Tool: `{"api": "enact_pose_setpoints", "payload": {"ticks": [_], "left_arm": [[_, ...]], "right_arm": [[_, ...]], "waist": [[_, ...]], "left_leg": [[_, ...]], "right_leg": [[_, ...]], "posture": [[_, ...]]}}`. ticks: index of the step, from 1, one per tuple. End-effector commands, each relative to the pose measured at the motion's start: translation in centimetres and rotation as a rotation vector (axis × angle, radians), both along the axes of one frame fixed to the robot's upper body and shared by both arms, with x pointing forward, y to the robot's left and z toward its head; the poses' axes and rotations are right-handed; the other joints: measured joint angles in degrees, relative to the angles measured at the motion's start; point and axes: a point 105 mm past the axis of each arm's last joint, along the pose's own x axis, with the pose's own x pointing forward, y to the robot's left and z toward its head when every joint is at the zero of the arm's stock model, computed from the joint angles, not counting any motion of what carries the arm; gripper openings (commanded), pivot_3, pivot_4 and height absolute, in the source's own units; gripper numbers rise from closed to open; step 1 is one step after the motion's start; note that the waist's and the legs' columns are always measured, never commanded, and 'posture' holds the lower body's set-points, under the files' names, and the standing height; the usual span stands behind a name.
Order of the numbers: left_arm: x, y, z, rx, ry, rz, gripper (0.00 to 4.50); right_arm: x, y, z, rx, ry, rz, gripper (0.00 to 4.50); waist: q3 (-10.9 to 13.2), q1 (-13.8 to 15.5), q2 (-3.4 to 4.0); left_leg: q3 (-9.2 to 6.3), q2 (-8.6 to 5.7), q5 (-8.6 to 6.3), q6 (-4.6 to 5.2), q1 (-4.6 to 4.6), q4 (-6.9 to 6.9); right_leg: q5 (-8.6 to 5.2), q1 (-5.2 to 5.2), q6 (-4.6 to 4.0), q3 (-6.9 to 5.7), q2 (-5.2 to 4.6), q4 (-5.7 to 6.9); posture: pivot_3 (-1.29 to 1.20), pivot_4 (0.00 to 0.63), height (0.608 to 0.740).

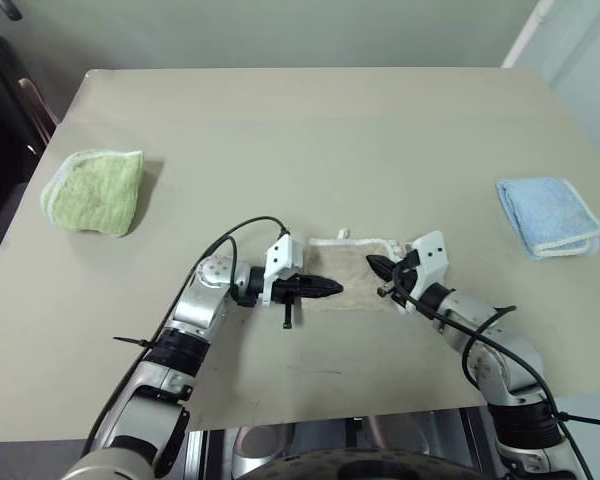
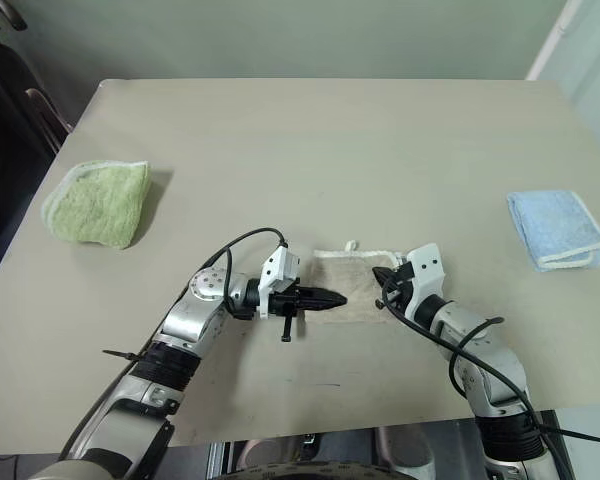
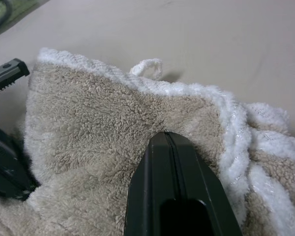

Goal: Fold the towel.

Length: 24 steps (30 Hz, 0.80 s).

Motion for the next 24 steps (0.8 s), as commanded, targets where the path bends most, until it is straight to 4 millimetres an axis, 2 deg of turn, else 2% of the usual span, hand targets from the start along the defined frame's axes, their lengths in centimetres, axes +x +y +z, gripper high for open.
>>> {"api": "enact_pose_setpoints", "payload": {"ticks": [1, 4, 6, 7, 9, 12, 18, 21, 24], "left_arm": [[-0.1, 0.4, 3.5, -0.1, 0.049, -0.029, 0.0], [-0.4, 0.9, 5.0, -0.132, 0.085, -0.058, 0.0], [-0.1, 1.3, 6.6, -0.171, 0.099, -0.056, 0.38], [0.1, 1.5, 7.2, -0.181, 0.102, -0.049, 0.58], [0.3, 2.0, 7.9, -0.184, 0.105, -0.038, 1.28], [0.6, 2.7, 7.9, -0.161, 0.111, -0.012, 2.22], [0.7, 3.7, 6.6, -0.086, 0.075, 0.066, 4.36], [1.8, 4.1, 6.0, -0.075, -0.047, 0.165, 4.44], [1.7, 4.2, 5.6, -0.082, -0.043, 0.18, 4.44]], "right_arm": [[-0.2, -1.2, 2.1, 0.055, -0.029, -0.008, 0.87], [-0.9, -0.9, 4.2, 0.114, -0.062, 0.05, 1.92], [-1.6, -1.0, 6.2, 0.157, -0.086, 0.097, 2.56], [-1.8, -1.2, 7.0, 0.168, -0.09, 0.115, 2.91], [-2.2, -1.8, 7.9, 0.164, -0.089, 0.138, 3.69], [-2.7, -3.2, 7.4, 0.094, -0.035, 0.174, 4.5], [-2.5, -5.4, 6.9, 0.121, 0.103, 0.202, 4.5], [-2.2, -6.3, 5.9, 0.135, 0.211, 0.198, 4.5], [-2.5, -6.7, 4.4, 0.107, 0.309, 0.217, 4.5]], "waist": [[0.01, 0.12, 0.01], [0.02, 0.3, 0.03], [0.03, 0.3, 0.03], [0.03, 0.3, 0.03], [0.03, 0.29, 0.02], [0.03, 0.27, 0.02], [0.04, 0.26, 0.01], [0.05, 0.26, 0.01], [0.05, 0.44, 0.0]], "left_leg": [[0.01, -0.02, 0.02, -0.03, -0.08, 0.01], [0.02, -0.02, 0.04, -0.06, -0.19, 0.0], [0.03, -0.02, 0.05, -0.12, -0.25, -0.01], [0.04, -0.03, 0.05, -0.14, -0.27, -0.01], [0.06, -0.02, 0.24, -0.49, -0.32, 0.0], [0.08, -0.02, 0.32, -0.66, -0.3, -0.04], [0.08, 0.01, 0.26, -0.75, -0.31, -0.12], [0.1, 0.02, 0.24, -0.74, -0.31, -0.11], [0.09, 0.02, 0.21, -0.68, -0.34, -0.11]], "right_leg": [[0.0, -0.05, 0.0, 0.0, 0.0, 0.0], [-0.02, -0.14, 0.0, 0.0, -0.01, -0.01], [-0.04, -0.21, -0.01, 0.02, 0.0, -0.01], [-0.07, -0.24, -0.01, 0.01, 0.0, -0.01], [-0.1, -0.27, 0.01, 0.03, 0.0, -0.01], [-0.16, -0.26, 0.04, 0.06, -0.01, -0.02], [-0.27, -0.33, 0.18, 0.07, 0.0, 0.01], [-0.3, -0.35, 0.27, 0.08, 0.01, 0.01], [-0.35, -0.35, 0.35, 0.07, 0.01, 0.02]], "posture": [[0.0, 0.15, 0.74], [0.0, 0.15, 0.74], [0.0, 0.15, 0.74], [0.0, 0.15, 0.74], [0.0, 0.15, 0.74], [0.0, 0.15, 0.74], [0.0, 0.15, 0.74], [0.0, 0.15, 0.74], [0.0, 0.15, 0.74]]}}
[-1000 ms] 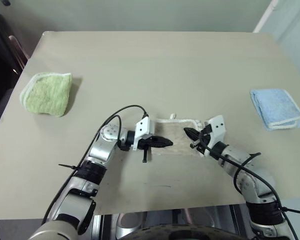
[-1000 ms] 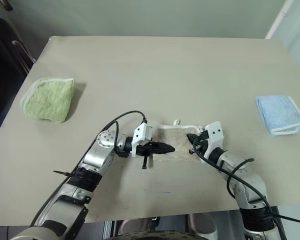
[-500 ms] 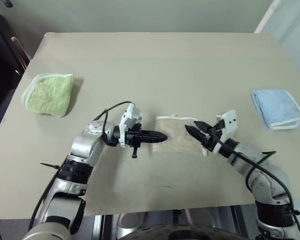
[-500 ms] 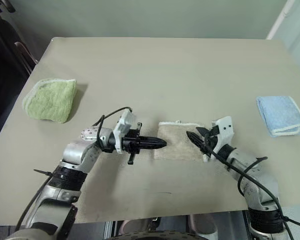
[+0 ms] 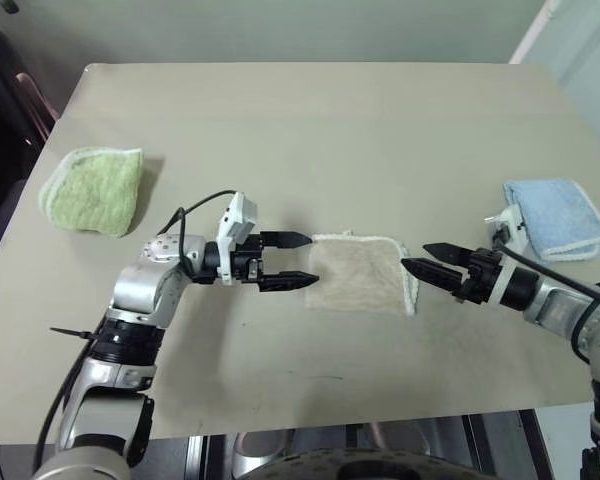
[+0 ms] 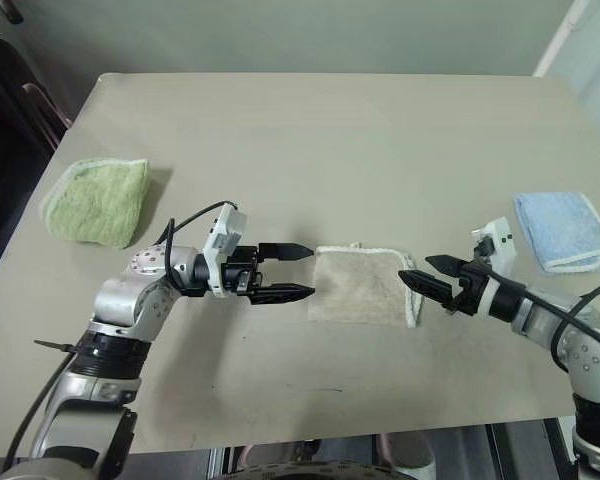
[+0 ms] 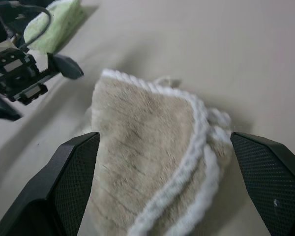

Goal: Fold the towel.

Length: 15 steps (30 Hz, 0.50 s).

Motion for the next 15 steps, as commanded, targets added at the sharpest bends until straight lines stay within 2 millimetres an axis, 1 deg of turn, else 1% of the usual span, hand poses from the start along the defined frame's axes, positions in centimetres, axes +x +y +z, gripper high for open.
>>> {"api": "enact_pose_setpoints", "payload": {"ticks": [1, 7, 9, 10, 14, 15], "left_arm": [[0.0, 0.4, 0.5, -0.006, -0.051, 0.024, 4.44], [-0.6, 0.4, -0.3, 0.0, -0.031, 0.021, 4.44], [-0.9, 0.6, -0.5, 0.003, -0.024, 0.019, 4.44], [-1.0, 0.6, -0.7, 0.006, -0.021, 0.018, 4.44], [-1.2, 0.9, -1.0, 0.014, -0.017, 0.018, 4.44], [-1.4, 0.9, -0.9, 0.011, -0.01, 0.012, 4.44]], "right_arm": [[-0.4, -0.3, -0.8, 0.002, 0.084, 0.039, 4.5], [0.1, -1.1, -1.9, 0.071, 0.208, 0.018, 4.5], [0.1, -1.4, -2.3, 0.084, 0.243, 0.013, 4.5], [0.1, -1.4, -2.5, 0.085, 0.25, 0.015, 4.5], [-0.1, -1.3, -3.2, 0.103, 0.285, 0.036, 4.5], [-0.2, -0.9, -3.3, 0.113, 0.295, 0.055, 4.5]], "waist": [[0.0, 0.04, 0.0], [0.02, -0.08, 0.03], [0.02, -0.03, 0.03], [0.02, -0.04, 0.04], [0.01, -0.04, 0.03], [0.01, -0.07, 0.03]], "left_leg": [[0.0, 0.01, -0.01, 0.01, 0.0, -0.01], [0.07, 0.06, -0.07, 0.11, -0.02, -0.02], [0.07, 0.08, -0.29, 0.49, -0.01, -0.01], [0.07, 0.08, -0.3, 0.51, -0.02, -0.01], [0.07, 0.09, -0.35, 0.6, 0.0, 0.0], [0.07, 0.09, -0.35, 0.6, 0.0, 0.0]], "right_leg": [[-0.01, 0.0, 0.02, -0.01, 0.0, 0.0], [-0.01, -0.05, 0.07, -0.02, 0.01, 0.01], [-0.01, -0.05, 0.06, -0.03, 0.01, 0.01], [-0.01, -0.05, 0.06, -0.04, 0.01, 0.02], [-0.03, -0.04, 0.02, -0.06, 0.01, 0.04], [-0.03, -0.04, 0.0, -0.06, 0.02, 0.05]], "posture": [[0.0, 0.15, 0.74], [0.0, 0.15, 0.74], [0.0, 0.15, 0.74], [0.0, 0.15, 0.74], [0.0, 0.15, 0.74], [0.0, 0.15, 0.74]]}}
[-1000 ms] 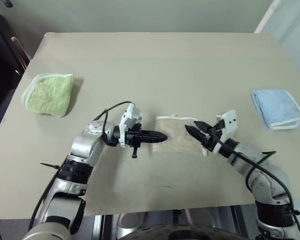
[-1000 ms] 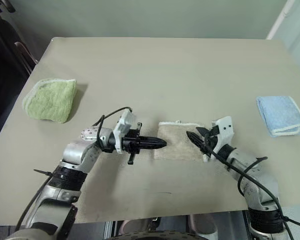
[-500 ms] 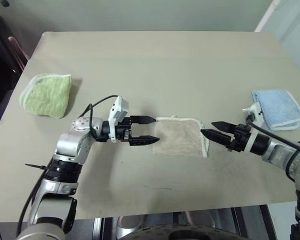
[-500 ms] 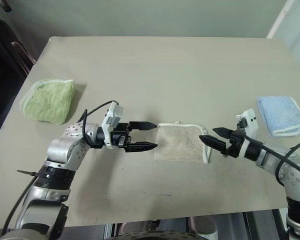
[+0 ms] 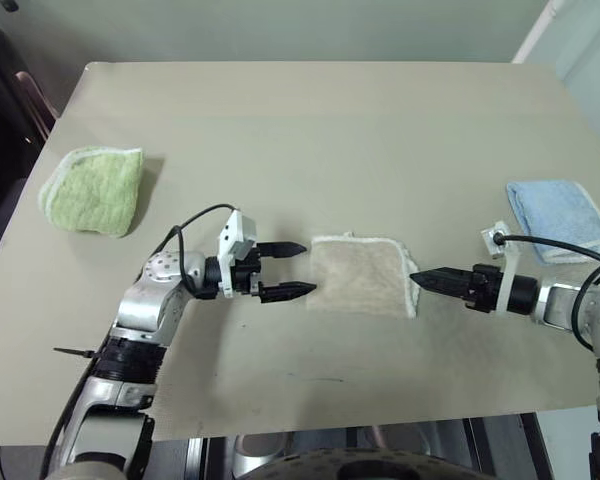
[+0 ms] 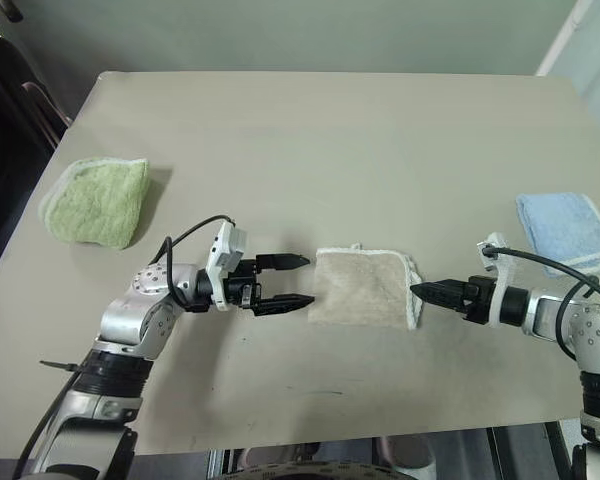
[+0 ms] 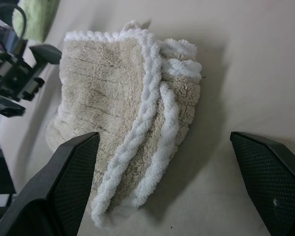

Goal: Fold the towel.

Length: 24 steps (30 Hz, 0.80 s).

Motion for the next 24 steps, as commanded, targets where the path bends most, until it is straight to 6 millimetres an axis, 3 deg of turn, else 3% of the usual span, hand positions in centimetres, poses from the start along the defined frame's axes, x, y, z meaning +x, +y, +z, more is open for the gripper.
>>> {"api": "enact_pose_setpoints", "payload": {"ticks": [1, 8, 13, 17, 24], "left_arm": [[-0.5, 0.0, 1.2, -0.015, -0.042, -0.03, 4.44], [-1.3, -0.1, 1.6, -0.04, -0.012, -0.051, 4.44], [-1.5, -0.2, 1.4, -0.026, -0.014, -0.057, 4.44], [-1.3, -0.5, 1.2, -0.025, -0.034, -0.048, 4.5], [-1.7, -1.2, 0.9, -0.039, -0.028, -0.051, 4.5]], "right_arm": [[-0.6, 1.2, -0.4, 0.038, 0.037, 0.069, 4.5], [-1.3, 4.6, -0.1, 0.084, 0.044, 0.198, 4.5], [-0.5, 5.6, -0.4, 0.083, 0.04, 0.205, 4.5], [-0.5, 5.0, -0.7, 0.085, 0.047, 0.203, 3.63], [-0.4, 4.6, 0.5, 0.104, 0.01, 0.204, 1.14]], "waist": [[0.0, -0.05, 0.0], [0.0, -0.67, 0.0], [0.0, -0.86, 0.0], [0.0, -0.8, 0.0], [0.0, -0.78, 0.01]], "left_leg": [[0.0, 0.0, 0.0, 0.01, 0.01, 0.0], [0.02, 0.11, -0.01, -0.03, 0.13, -0.01], [0.02, 0.23, 0.0, -0.07, 0.19, -0.01], [0.02, 0.25, 0.01, -0.08, 0.23, 0.0], [0.05, 0.25, 0.02, -0.1, 0.22, 0.01]], "right_leg": [[0.0, 0.0, -0.03, 0.0, 0.0, 0.01], [-0.04, 0.02, -0.28, -0.01, 0.12, 0.12], [0.0, 0.02, -0.42, -0.02, 0.21, 0.2], [-0.14, 0.02, -0.76, -0.02, 0.23, 0.28], [-0.15, 0.02, -0.78, -0.02, 0.22, 0.27]], "posture": [[0.0, 0.15, 0.74], [0.0, 0.15, 0.74], [0.0, 0.15, 0.74], [0.0, 0.15, 0.74], [0.0, 0.15, 0.74]]}}
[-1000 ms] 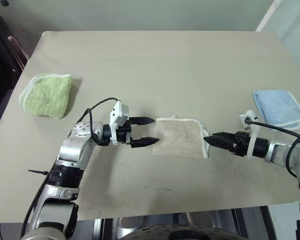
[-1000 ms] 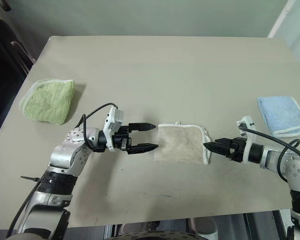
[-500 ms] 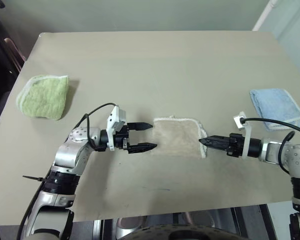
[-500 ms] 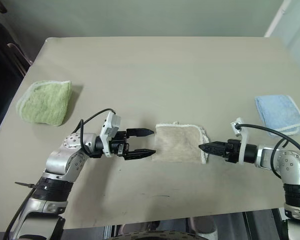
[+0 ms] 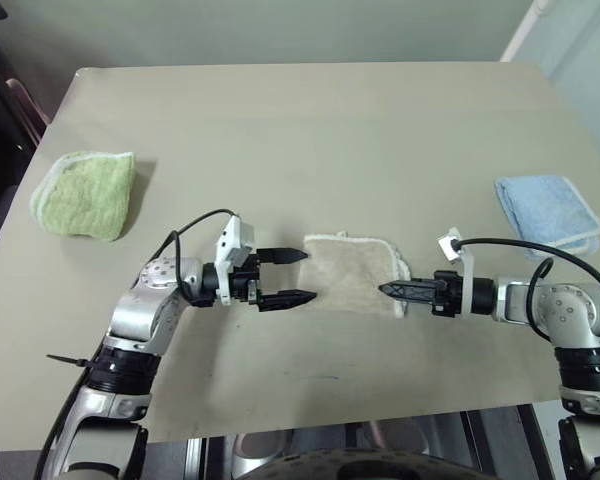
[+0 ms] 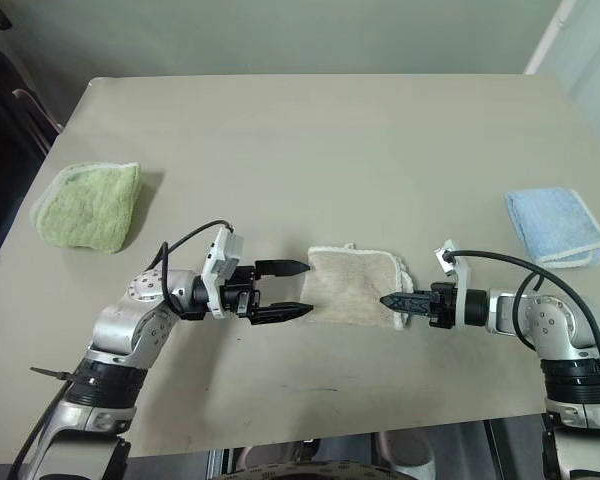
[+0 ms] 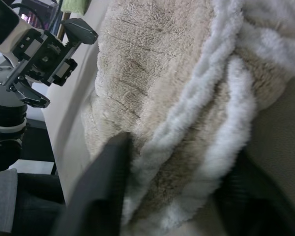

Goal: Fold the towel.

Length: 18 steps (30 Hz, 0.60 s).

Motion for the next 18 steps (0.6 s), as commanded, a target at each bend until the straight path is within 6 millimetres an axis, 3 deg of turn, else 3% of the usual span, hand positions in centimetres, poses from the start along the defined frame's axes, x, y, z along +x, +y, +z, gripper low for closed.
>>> {"api": "enact_pose_setpoints", "payload": {"ticks": [1, 4, 7, 15, 18], "left_arm": [[-0.3, -0.4, 0.4, 0.002, -0.047, -0.014, 4.5], [0.0, -0.5, 0.4, 0.009, -0.06, -0.008, 4.5], [0.2, -0.7, 0.8, -0.007, -0.059, -0.013, 4.5], [1.2, -1.2, 2.0, -0.034, -0.061, -0.005, 4.5], [1.5, -1.4, 1.9, -0.027, -0.063, -0.011, 4.5]], "right_arm": [[0.1, -0.1, 1.5, 0.032, -0.052, 0.01, 0.87], [0.3, -0.1, 2.0, 0.054, -0.063, -0.007, 0.03], [0.2, 0.1, 2.7, 0.08, -0.094, -0.022, 0.03], [-0.5, 0.0, 7.9, 0.174, -0.27, -0.079, 0.03], [0.1, -1.0, 9.1, 0.196, -0.334, -0.203, 0.03]], "waist": [[0.0, 0.01, 0.0], [0.0, 0.01, 0.0], [0.0, 0.01, 0.0], [0.01, 0.15, 0.01], [0.0, 0.15, 0.01]], "left_leg": [[0.0, 0.0, 0.0, 0.0, 0.0, 0.0], [0.0, 0.0, 0.01, -0.01, 0.0, 0.0], [0.0, 0.0, 0.01, -0.02, 0.0, 0.01], [0.01, -0.02, 0.02, -0.03, 0.0, 0.03], [0.01, -0.02, 0.02, -0.03, 0.0, 0.03]], "right_leg": [[0.0, 0.0, 0.0, 0.0, 0.0, 0.0], [-0.01, 0.0, -0.01, 0.0, 0.0, 0.01], [0.0, 0.0, -0.01, 0.0, 0.0, 0.02], [0.0, 0.02, -0.01, 0.0, 0.0, 0.01], [-0.01, 0.03, 0.01, 0.0, 0.0, -0.02]], "posture": [[0.0, 0.15, 0.74], [0.0, 0.15, 0.74], [0.0, 0.15, 0.74], [0.0, 0.15, 0.74], [0.0, 0.15, 0.74]]}}
